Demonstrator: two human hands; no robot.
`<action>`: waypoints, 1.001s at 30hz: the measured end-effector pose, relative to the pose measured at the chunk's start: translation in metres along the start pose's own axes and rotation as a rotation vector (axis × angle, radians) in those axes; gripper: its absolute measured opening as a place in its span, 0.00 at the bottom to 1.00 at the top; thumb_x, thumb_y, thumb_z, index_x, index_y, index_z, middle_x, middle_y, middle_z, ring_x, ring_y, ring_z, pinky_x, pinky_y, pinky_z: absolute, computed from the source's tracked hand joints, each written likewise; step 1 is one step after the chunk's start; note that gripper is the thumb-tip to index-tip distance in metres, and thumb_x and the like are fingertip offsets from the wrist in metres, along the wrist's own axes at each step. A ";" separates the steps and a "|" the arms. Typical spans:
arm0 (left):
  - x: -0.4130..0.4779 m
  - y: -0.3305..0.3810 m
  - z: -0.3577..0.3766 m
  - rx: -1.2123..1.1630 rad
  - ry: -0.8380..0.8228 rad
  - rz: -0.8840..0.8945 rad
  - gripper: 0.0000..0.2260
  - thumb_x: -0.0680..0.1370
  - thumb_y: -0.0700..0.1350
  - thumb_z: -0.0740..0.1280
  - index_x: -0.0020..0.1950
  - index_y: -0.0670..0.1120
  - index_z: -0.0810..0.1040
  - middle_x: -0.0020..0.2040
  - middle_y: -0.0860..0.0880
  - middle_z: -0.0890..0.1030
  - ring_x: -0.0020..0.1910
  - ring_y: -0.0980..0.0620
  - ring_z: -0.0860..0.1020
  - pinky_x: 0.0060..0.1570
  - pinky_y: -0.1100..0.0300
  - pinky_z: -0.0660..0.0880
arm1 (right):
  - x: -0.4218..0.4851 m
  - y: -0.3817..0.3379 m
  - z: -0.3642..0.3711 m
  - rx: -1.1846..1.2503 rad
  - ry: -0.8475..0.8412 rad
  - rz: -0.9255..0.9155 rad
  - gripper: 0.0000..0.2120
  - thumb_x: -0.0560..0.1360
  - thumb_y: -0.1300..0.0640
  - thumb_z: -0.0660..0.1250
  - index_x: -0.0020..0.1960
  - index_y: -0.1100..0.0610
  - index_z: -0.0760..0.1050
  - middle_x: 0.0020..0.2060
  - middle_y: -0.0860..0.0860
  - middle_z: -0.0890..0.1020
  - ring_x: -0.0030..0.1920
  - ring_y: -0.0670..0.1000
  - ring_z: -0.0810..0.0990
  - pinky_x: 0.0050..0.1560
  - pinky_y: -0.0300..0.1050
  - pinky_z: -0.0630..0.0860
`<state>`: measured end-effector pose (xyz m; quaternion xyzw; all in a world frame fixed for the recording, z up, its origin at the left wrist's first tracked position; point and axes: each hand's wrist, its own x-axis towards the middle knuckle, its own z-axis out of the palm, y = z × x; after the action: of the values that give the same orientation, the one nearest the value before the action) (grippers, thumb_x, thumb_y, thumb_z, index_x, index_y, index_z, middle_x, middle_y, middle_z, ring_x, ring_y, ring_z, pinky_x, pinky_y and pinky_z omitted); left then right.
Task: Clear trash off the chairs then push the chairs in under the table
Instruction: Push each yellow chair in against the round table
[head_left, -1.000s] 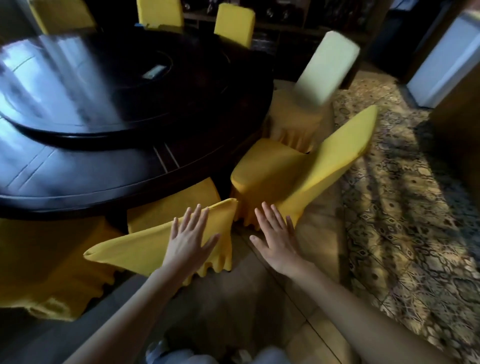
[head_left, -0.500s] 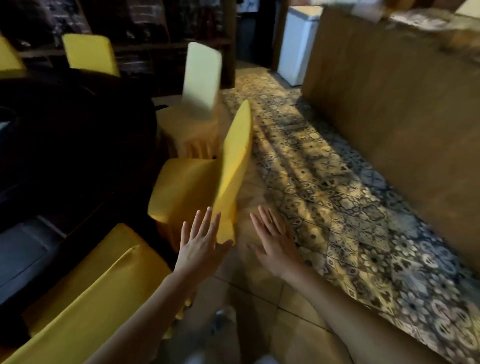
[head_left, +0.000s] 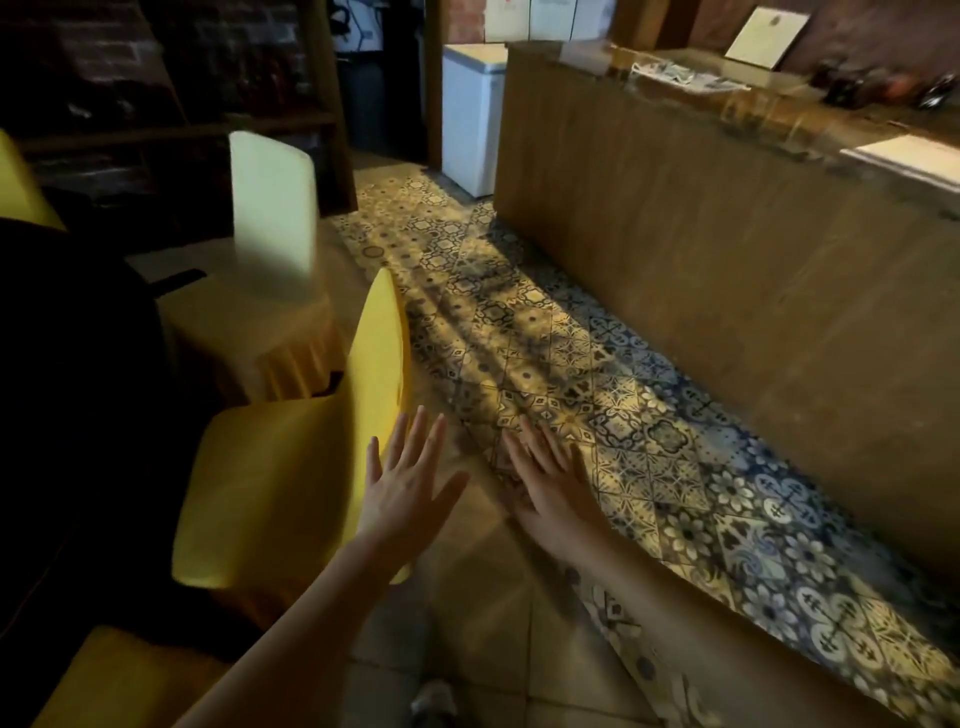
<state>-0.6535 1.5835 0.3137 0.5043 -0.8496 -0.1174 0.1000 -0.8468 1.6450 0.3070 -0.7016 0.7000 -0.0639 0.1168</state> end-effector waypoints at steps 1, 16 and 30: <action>0.015 -0.004 -0.001 0.001 -0.002 0.002 0.32 0.78 0.63 0.50 0.76 0.55 0.38 0.77 0.52 0.36 0.73 0.51 0.31 0.69 0.48 0.29 | 0.012 0.002 -0.005 -0.002 -0.002 0.007 0.34 0.79 0.38 0.50 0.76 0.45 0.34 0.73 0.43 0.29 0.72 0.46 0.26 0.73 0.56 0.35; 0.163 -0.023 0.038 -0.009 -0.064 0.034 0.34 0.73 0.71 0.43 0.71 0.59 0.30 0.75 0.53 0.31 0.71 0.54 0.26 0.66 0.51 0.26 | 0.142 0.070 -0.018 -0.031 0.057 0.051 0.33 0.75 0.32 0.40 0.74 0.43 0.31 0.74 0.42 0.32 0.72 0.45 0.27 0.73 0.56 0.34; 0.353 0.020 0.036 0.053 0.035 -0.143 0.34 0.76 0.66 0.48 0.74 0.55 0.35 0.75 0.52 0.33 0.71 0.51 0.28 0.68 0.48 0.29 | 0.336 0.219 -0.093 -0.046 -0.008 -0.103 0.32 0.76 0.32 0.42 0.75 0.41 0.32 0.73 0.41 0.30 0.72 0.45 0.26 0.72 0.58 0.33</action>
<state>-0.8472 1.2855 0.3034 0.5682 -0.8123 -0.0932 0.0926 -1.0782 1.3045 0.3160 -0.7396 0.6637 -0.0513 0.1000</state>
